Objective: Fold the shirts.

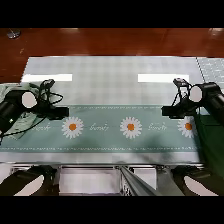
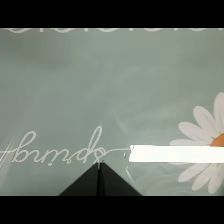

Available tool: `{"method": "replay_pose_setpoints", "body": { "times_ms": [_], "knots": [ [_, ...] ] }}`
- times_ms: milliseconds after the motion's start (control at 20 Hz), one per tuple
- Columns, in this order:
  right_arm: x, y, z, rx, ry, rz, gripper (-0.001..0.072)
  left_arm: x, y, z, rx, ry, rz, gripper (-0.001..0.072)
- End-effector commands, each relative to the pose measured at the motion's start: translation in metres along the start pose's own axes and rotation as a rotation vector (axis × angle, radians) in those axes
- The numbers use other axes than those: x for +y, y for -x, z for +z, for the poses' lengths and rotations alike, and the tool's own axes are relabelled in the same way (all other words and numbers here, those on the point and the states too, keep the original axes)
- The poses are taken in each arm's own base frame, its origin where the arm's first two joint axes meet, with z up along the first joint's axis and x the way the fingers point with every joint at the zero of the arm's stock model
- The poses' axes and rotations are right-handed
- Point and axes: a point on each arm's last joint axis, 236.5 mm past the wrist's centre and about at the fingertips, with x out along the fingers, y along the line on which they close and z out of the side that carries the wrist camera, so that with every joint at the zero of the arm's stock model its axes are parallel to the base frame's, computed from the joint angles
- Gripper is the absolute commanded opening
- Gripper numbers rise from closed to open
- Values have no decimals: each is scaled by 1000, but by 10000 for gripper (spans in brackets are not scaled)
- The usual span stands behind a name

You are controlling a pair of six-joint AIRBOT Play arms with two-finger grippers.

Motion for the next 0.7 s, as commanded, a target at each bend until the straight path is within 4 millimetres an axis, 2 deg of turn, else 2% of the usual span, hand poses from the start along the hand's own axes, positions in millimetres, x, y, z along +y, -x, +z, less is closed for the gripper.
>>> {"method": "replay_pose_setpoints", "body": {
  "times_ms": [0,350,650],
  "knots": [
    [0,0,0,1,1,0,18,0,0,0,1,-4,0,26],
    [0,0,0,0,1,0,18,0,0,0,0,-4,0,26],
    [3,0,10,-41,-1,13,17,0,0,0,-1,-4,0,26]
  ]
}}
